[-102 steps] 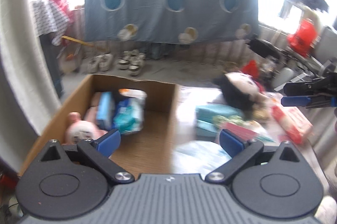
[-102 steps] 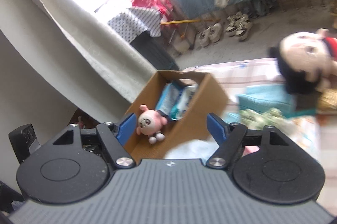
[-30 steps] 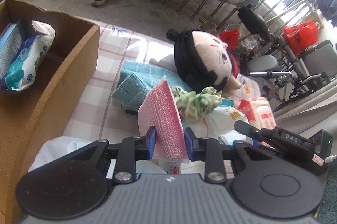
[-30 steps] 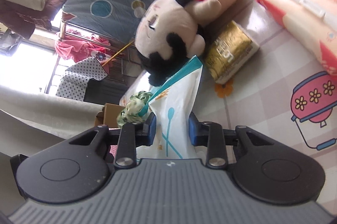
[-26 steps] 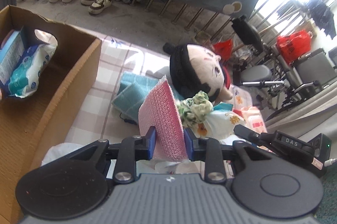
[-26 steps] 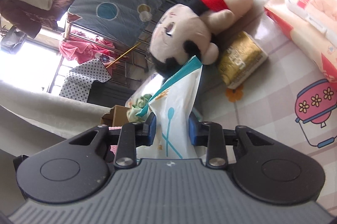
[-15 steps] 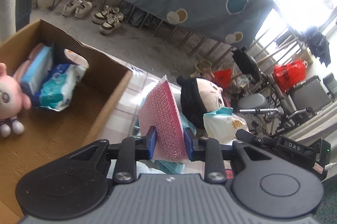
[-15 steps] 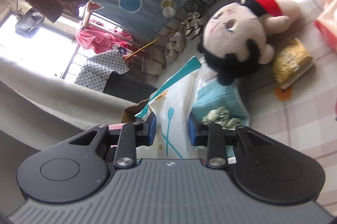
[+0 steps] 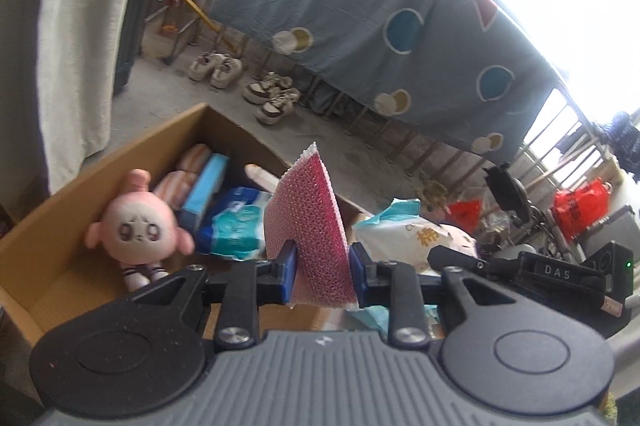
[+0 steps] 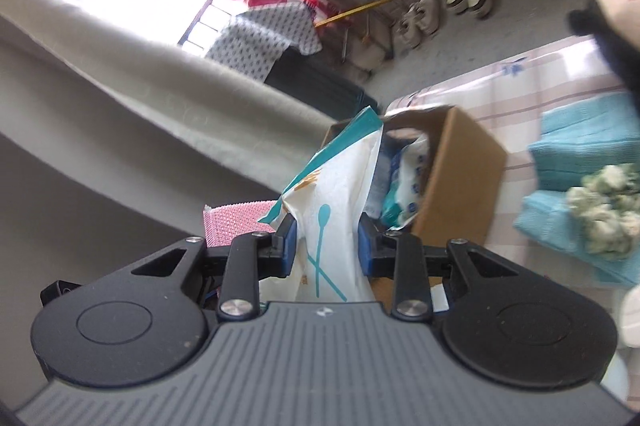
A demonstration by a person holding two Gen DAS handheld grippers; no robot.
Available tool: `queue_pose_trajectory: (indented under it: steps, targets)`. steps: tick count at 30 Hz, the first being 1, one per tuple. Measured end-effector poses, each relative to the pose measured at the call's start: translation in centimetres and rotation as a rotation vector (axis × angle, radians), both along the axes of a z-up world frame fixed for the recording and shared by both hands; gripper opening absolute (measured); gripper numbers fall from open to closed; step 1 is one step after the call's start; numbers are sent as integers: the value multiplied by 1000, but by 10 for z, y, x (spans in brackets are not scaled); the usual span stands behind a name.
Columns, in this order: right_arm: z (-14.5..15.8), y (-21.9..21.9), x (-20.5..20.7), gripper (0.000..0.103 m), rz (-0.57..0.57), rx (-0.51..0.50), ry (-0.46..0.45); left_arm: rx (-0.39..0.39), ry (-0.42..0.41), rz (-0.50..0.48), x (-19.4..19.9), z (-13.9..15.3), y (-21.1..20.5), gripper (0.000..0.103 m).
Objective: Organize soft objects
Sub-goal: 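Carry the pink pad in the left tool and swab pack in the right tool to the box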
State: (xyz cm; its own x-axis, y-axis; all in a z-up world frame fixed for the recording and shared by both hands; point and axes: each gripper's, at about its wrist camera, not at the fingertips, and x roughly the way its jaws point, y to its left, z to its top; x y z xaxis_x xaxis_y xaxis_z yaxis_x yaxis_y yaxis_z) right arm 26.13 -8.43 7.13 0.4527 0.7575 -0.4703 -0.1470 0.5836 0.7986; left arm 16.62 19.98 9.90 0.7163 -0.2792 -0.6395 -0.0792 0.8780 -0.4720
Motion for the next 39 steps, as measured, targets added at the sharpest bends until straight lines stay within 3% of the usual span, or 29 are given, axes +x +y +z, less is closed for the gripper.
queue_pose_trajectory:
  steps: [6, 14, 18, 23, 29, 39]
  targets:
    - [-10, 66, 30, 28, 69, -119, 33, 24, 87, 55, 16, -29, 33, 29]
    - [-29, 121, 79, 28, -22, -470, -35, 85, 209, 79, 32, -73, 60, 29]
    - [-43, 137, 96, 30, -69, -600, -58, 82, 228, 79, 33, -85, 68, 29]
    - [-68, 162, 105, 37, -41, -771, -66, 86, 226, 58, 34, -91, 67, 29]
    - [-68, 170, 109, 47, -40, -813, -77, 89, 227, 50, 35, -91, 66, 29]
    - [-32, 147, 99, 51, -87, -645, -76, 84, 225, 59, 37, -90, 68, 29]
